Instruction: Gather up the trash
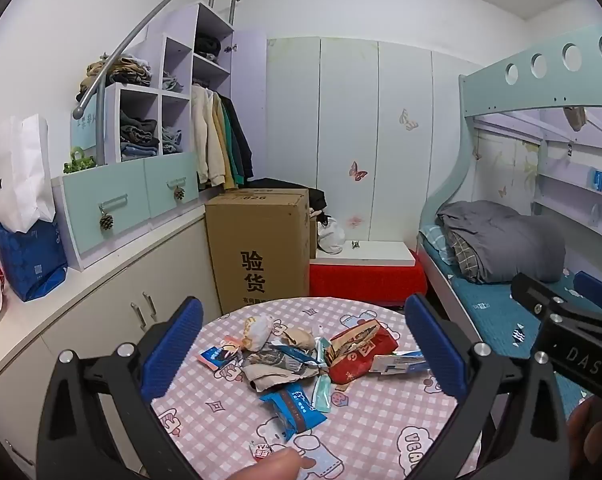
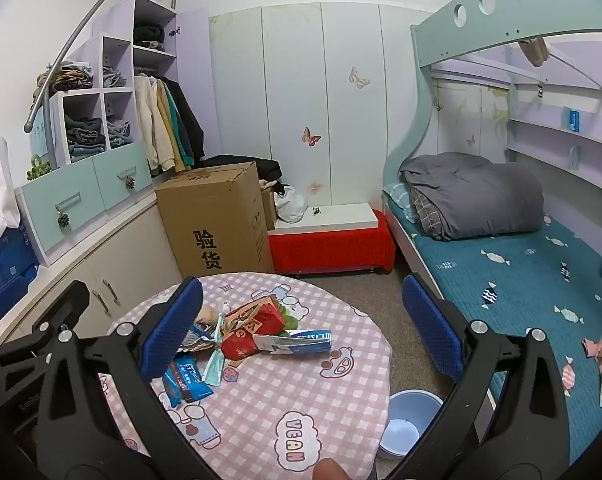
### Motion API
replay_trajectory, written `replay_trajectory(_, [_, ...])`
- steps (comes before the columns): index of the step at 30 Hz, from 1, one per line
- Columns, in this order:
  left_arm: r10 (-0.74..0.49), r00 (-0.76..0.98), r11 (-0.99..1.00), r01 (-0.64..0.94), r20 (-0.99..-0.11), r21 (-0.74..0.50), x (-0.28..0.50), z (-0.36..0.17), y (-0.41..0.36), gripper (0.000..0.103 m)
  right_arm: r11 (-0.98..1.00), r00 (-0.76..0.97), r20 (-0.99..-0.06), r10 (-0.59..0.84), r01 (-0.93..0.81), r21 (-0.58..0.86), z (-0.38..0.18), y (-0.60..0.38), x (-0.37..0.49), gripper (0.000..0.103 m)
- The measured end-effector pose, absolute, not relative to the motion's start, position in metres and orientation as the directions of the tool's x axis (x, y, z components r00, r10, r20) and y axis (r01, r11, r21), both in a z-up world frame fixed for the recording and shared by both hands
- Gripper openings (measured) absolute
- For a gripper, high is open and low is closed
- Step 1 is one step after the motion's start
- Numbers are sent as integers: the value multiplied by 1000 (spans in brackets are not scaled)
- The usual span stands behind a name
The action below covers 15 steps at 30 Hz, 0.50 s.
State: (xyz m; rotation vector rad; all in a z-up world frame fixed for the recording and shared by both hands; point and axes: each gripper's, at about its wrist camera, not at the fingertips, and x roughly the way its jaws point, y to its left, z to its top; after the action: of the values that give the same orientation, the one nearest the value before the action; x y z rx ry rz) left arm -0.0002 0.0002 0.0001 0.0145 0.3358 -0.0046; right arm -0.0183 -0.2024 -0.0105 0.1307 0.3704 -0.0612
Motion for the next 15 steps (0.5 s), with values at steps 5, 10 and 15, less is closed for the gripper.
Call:
replay_trajectory(5, [-1,944,1000,7,-331,15,0,0,0,99,990,931,-362,-37,83,112,-10,-202,-19,97])
replay_trajectory(10, [1,943,1000,5,-334,16,0,0,1,99,990,931,-362,-38,84,113,-10,-202,-19,97])
replay_trajectory(15, [0,942,1000,7,-335,19,-3,-1,-2,99,990,930,-366,-35,81,113,-10,-200,-17,97])
